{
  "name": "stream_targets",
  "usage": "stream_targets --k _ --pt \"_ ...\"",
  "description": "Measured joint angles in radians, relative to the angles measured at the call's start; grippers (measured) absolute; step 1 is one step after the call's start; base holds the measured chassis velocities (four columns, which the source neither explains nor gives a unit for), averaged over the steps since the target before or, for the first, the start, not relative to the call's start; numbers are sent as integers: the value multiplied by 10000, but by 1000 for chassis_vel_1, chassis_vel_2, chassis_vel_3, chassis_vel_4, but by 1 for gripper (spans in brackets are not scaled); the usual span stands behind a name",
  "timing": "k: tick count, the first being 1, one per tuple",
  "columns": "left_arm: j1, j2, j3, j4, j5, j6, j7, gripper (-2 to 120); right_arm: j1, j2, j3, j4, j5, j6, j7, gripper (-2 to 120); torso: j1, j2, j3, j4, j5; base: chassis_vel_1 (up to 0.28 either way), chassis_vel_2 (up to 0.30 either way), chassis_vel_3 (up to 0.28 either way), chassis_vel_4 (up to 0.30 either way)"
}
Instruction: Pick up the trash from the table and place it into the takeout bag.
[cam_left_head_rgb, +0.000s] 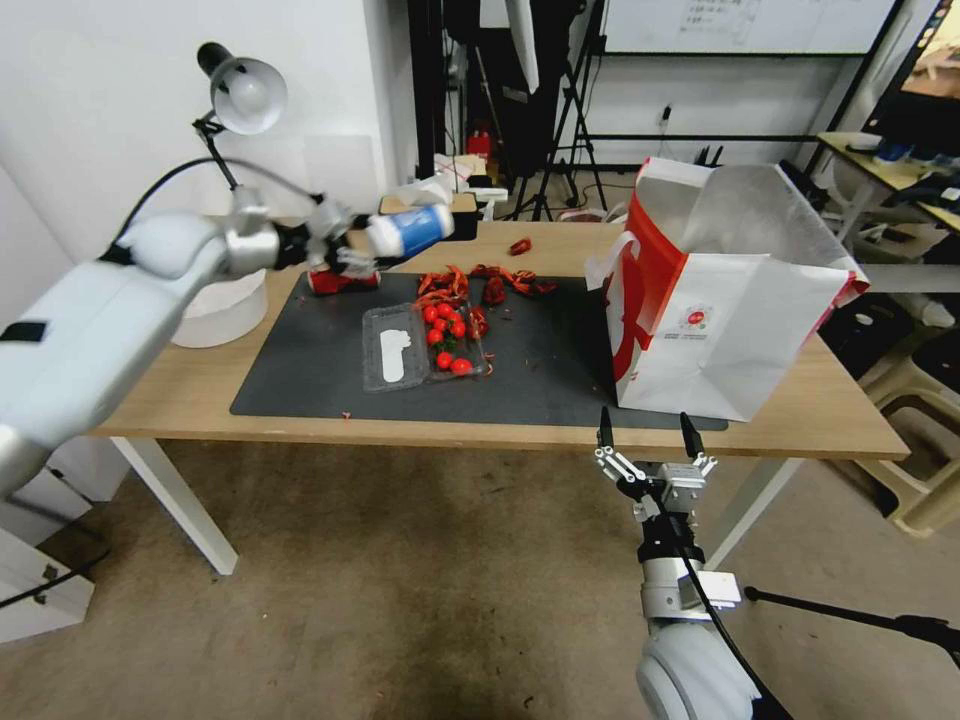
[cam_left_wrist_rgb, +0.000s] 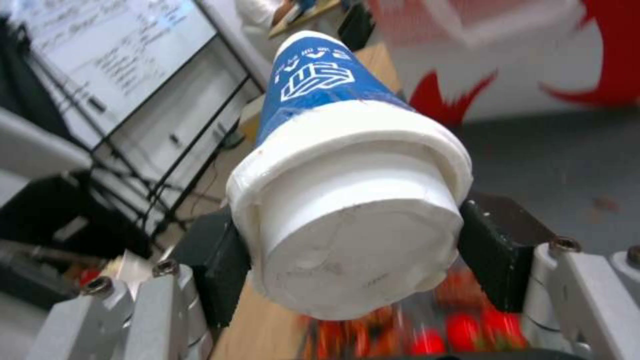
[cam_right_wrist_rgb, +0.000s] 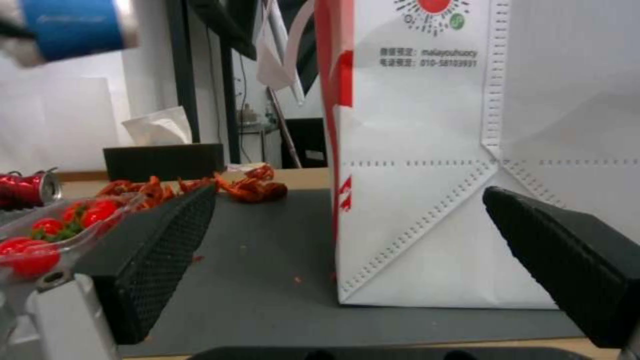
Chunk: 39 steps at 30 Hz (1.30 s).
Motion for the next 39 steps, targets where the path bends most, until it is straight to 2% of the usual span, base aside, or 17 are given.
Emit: stream_targets --k 3,5,8,16,19,27,33,34,36,39 --pt "-1151 -833 803 485 -303 10 -129 65 4 2 31 26 3 -15 10 100 2 0 -1 5 4 0 0 0 0" --pt "-1353 -1008 952 569 -354 12 -141 65 7 3 31 37 5 -19 11 100 1 0 -2 1 5 0 0 0 0" --pt "-2158 -1868 1519 955 -644 39 -205 65 40 2 41 44 13 -31 15 100 2 0 -1 2 4 0 0 0 0" --pt "-2550 -2413 1765 1182 -780 46 -214 65 48 1 49 45 18 -36 17 100 1 0 -2 0 7 0 0 0 0" --pt "-2848 -2911 1936 1405 -882 57 -217 65 45 2 62 48 21 -38 21 100 2 0 -1 2 3 0 0 0 0" --pt "-3015 -3198 2026 1527 -950 63 -220 65 40 0 72 54 23 -38 25 100 1 0 -1 -1 5 0 0 0 0" --pt "-3352 -3842 2188 1773 -1112 126 -236 65 38 -8 105 74 45 -39 32 100 2 0 -1 0 3 0 0 0 0" --pt "-3529 -4193 2279 1887 -1167 163 -243 65 46 -8 117 77 57 -40 35 100 2 1 -2 0 6 0 0 0 0" --pt "-3788 -4805 2565 2073 -1177 235 -235 74 54 4 141 79 65 -41 47 100 0 2 -2 3 4 0 0 0 0" --pt "-3801 -4848 2587 2091 -1179 235 -235 74 53 7 142 80 66 -40 47 100 0 1 -3 3 3 0 0 0 0"
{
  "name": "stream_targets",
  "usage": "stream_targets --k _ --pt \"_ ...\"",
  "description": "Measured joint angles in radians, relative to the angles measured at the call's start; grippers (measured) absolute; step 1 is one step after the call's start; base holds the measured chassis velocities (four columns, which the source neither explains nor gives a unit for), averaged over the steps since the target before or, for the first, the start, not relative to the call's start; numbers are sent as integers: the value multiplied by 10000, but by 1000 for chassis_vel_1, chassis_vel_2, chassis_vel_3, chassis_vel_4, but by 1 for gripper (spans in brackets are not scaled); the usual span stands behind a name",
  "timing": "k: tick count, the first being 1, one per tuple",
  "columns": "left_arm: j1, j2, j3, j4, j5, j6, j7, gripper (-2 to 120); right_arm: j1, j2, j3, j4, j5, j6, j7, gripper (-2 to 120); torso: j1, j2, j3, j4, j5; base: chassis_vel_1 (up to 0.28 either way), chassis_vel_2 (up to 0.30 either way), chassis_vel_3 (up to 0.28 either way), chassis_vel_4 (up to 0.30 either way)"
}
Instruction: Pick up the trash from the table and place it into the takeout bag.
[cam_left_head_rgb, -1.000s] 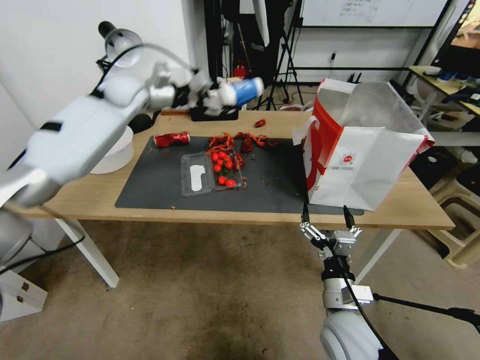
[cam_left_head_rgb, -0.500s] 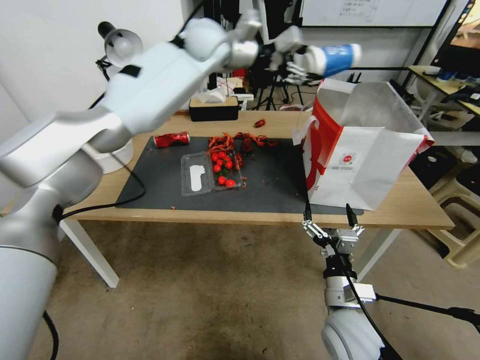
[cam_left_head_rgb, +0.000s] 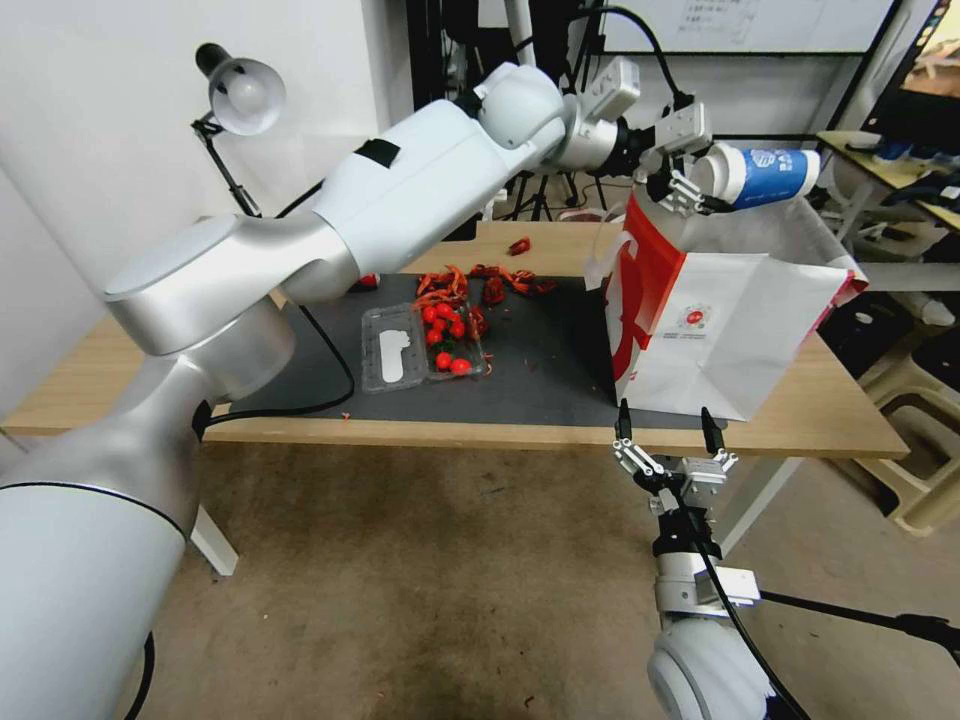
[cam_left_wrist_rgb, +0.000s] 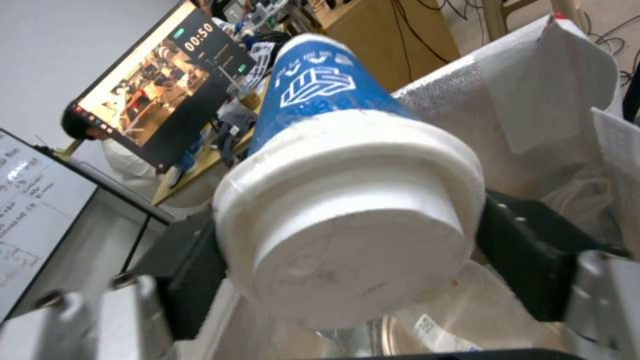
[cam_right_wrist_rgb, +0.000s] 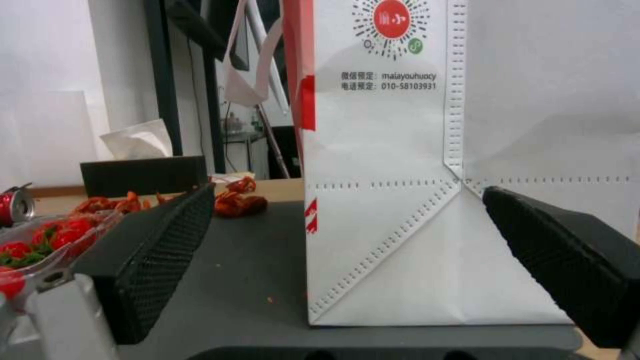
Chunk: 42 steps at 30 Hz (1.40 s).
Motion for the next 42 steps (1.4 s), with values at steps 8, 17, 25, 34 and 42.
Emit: stream_targets --k 8,17,25,34,42 --pt "116 -1548 533 794 342 -230 52 100 -84 2 140 88 65 42 63 100 0 0 0 -1 -3 0 0 0 0" --pt "280 -1598 283 1059 474 -325 45 100 -78 32 121 82 78 28 65 100 0 0 1 1 -4 0 0 0 0" --pt "914 -348 -441 421 -586 -347 -1309 100 -114 57 133 82 71 29 68 100 0 0 0 3 -8 0 0 0 0" --pt "3320 1815 -1961 -1828 -1528 -629 -5763 100 -72 40 47 150 16 -65 69 100 0 0 0 0 -4 0 0 0 0" --pt "5347 3408 -3478 -4005 -1587 29 -7811 100 -92 14 23 199 -20 -109 66 100 0 0 -1 0 -5 0 0 0 0"
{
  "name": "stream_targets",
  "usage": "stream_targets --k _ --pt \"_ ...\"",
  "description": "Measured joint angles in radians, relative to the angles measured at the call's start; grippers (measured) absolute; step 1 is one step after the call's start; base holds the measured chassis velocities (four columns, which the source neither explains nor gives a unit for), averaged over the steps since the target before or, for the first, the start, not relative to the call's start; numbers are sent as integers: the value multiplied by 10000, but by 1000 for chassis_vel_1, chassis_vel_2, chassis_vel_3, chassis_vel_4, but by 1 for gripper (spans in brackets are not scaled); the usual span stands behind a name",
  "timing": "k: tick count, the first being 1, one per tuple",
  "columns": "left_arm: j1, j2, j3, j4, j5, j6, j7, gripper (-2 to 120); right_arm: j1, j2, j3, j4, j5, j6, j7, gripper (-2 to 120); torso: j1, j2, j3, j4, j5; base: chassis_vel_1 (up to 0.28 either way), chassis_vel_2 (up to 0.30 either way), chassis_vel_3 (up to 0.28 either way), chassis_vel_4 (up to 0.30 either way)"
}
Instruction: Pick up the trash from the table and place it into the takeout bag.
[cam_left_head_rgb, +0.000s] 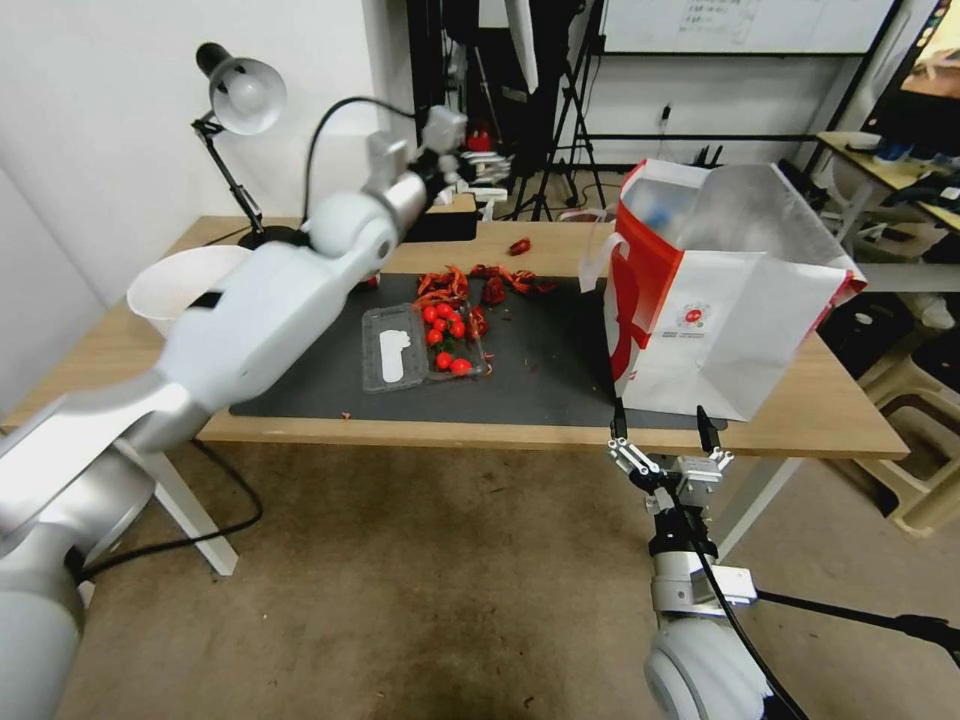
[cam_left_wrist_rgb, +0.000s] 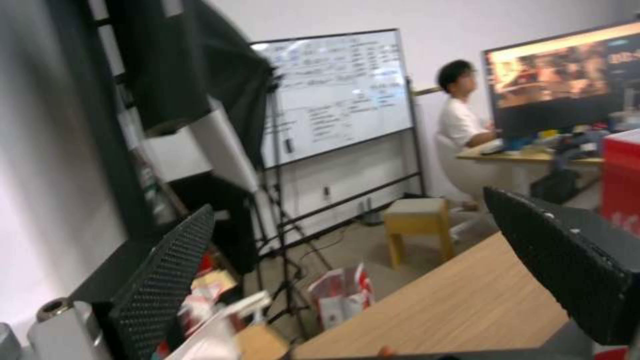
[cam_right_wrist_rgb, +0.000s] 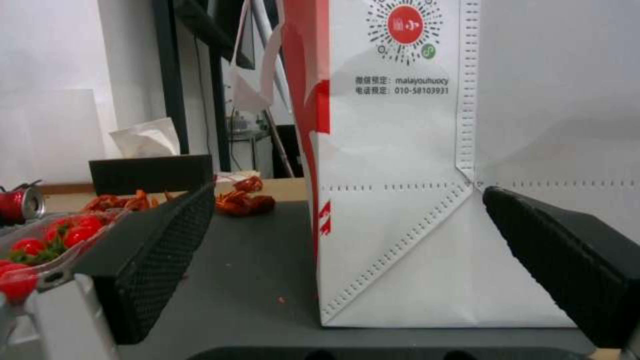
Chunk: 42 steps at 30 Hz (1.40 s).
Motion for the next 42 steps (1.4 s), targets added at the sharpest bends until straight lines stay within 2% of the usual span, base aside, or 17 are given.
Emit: stream_targets --k 5,10,12,14,20,21,23,34,36,37,38,39,40,41,42 --pt "698 437 -687 -576 -50 139 -174 100 -19 25 -33 0 -30 1 -1 100 0 0 0 0 -2 0 0 0 0" --pt "1121 622 -1063 -840 -50 162 -218 100 -18 34 -41 -3 -44 6 -2 100 0 0 -1 -2 7 0 0 0 0" --pt "1491 777 -1351 -1036 -48 187 -247 100 -24 32 -46 -7 -48 8 -2 100 -1 0 1 0 -8 0 0 0 0" --pt "1913 937 -1657 -1253 -12 188 -264 100 -23 31 -48 -8 -51 10 -3 100 0 0 0 0 -3 0 0 0 0" --pt "2179 1011 -1822 -1374 23 188 -263 100 -21 31 -48 -11 -53 11 -3 100 0 0 0 0 7 0 0 0 0" --pt "2858 1143 -2224 -1628 151 191 -264 100 -22 27 -53 -24 -64 14 -3 100 -1 0 0 1 -11 0 0 0 0" --pt "3387 1206 -2563 -1857 268 187 -264 100 -22 30 -71 -37 -75 16 -4 100 -2 0 -1 -2 3 0 0 0 0" --pt "4962 1320 -3622 -2516 677 154 -351 100 -28 38 -96 -63 -109 38 -7 100 -2 -1 0 6 -5 0 0 0 0" --pt "5181 1322 -3914 -2766 881 67 -394 100 -34 43 -98 -64 -112 49 -9 100 -1 -2 1 -11 4 0 0 0 0" --pt "5181 1322 -3914 -2766 881 67 -394 100 -34 43 -98 -64 -112 49 -9 100 -1 -2 1 -11 4 0 0 0 0" --pt "5585 1324 -4324 -3091 1120 -100 -454 100 -44 42 -95 -69 -113 53 -8 100 2 -1 0 -15 9 0 0 0 0" --pt "6234 1303 -4697 -3363 1367 -186 -523 100 -50 44 -96 -70 -113 60 -8 100 -1 -1 -1 -3 11 0 0 0 0" --pt "6759 1272 -5000 -3593 1493 -209 -574 100 -52 47 -99 -73 -113 67 -9 100 0 -2 2 4 -16 0 0 0 0" --pt "6759 1272 -5000 -3593 1493 -209 -574 100 -52 47 -99 -73 -113 67 -9 100 0 -2 2 4 -16 0 0 0 0" --pt "7328 1216 -5397 -3886 1634 -253 -627 100 -52 67 -109 -87 -115 81 -11 100 -2 0 -1 3 5 0 0 0 0"
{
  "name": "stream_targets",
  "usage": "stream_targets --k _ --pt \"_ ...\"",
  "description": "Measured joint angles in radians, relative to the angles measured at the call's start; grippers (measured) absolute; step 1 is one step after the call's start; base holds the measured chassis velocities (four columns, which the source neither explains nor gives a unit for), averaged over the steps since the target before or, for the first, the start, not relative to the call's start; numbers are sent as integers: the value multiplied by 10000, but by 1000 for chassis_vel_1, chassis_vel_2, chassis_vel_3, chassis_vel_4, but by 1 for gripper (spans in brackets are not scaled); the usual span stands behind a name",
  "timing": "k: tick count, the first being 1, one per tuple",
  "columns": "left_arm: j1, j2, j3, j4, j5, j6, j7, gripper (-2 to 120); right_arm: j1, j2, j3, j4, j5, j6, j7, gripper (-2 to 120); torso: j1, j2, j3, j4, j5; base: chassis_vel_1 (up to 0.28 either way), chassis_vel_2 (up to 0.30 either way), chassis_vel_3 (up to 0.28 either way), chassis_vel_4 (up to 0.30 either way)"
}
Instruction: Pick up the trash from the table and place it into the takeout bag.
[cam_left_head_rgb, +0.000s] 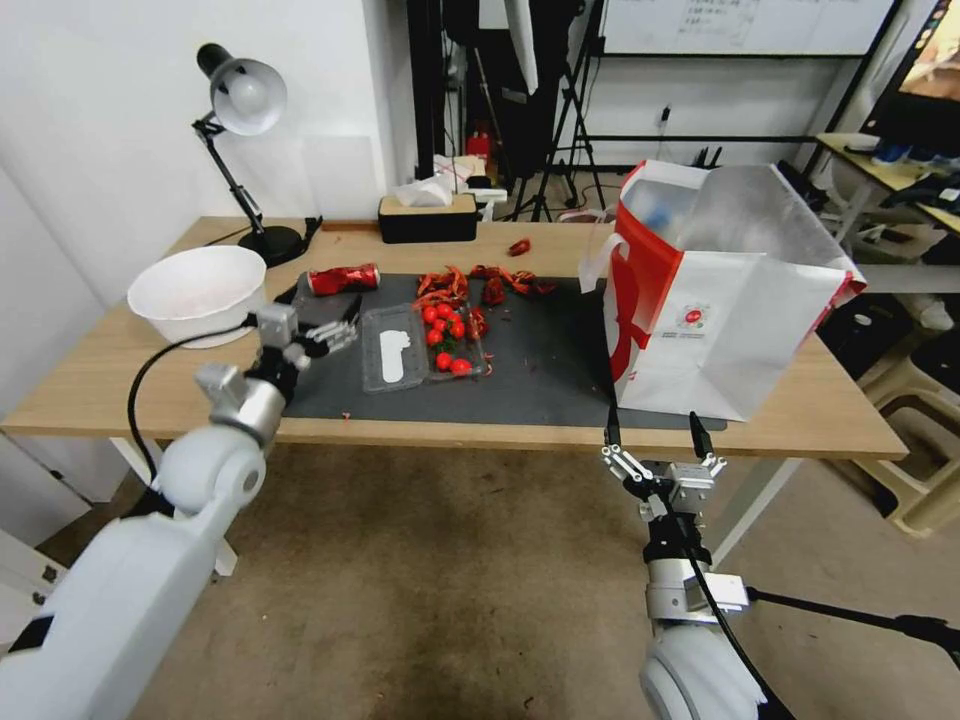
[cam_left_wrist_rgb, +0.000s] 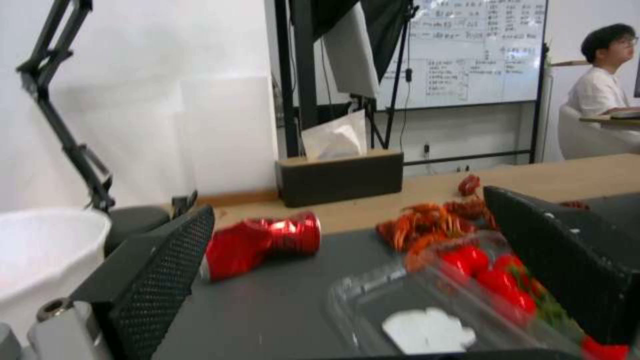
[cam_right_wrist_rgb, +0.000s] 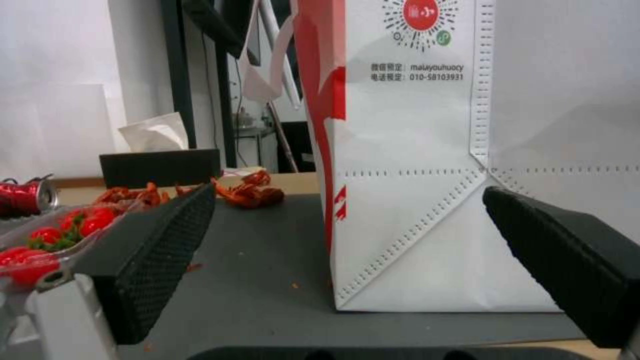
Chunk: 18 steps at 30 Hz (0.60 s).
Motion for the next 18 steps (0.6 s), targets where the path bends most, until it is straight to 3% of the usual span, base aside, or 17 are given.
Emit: stream_targets --k 4,7,12,18 --pt "1189 -225 -728 -450 388 -197 -2 100 -30 13 -8 -17 -12 20 -1 100 1 -1 2 -7 -10 0 0 0 0" --pt "2802 -603 -1630 -957 932 -607 40 100 -27 2 -40 -14 -18 28 -6 100 1 0 1 -3 -3 0 0 0 0" --pt "3701 -991 -2086 -1216 1260 -898 36 100 -52 28 -77 -11 -45 48 -11 100 0 0 0 -4 -2 0 0 0 0" --pt "5202 -1940 -2871 -1683 2291 -1595 28 100 -101 27 -76 14 -50 70 -17 100 0 0 1 -4 -3 0 0 0 0"
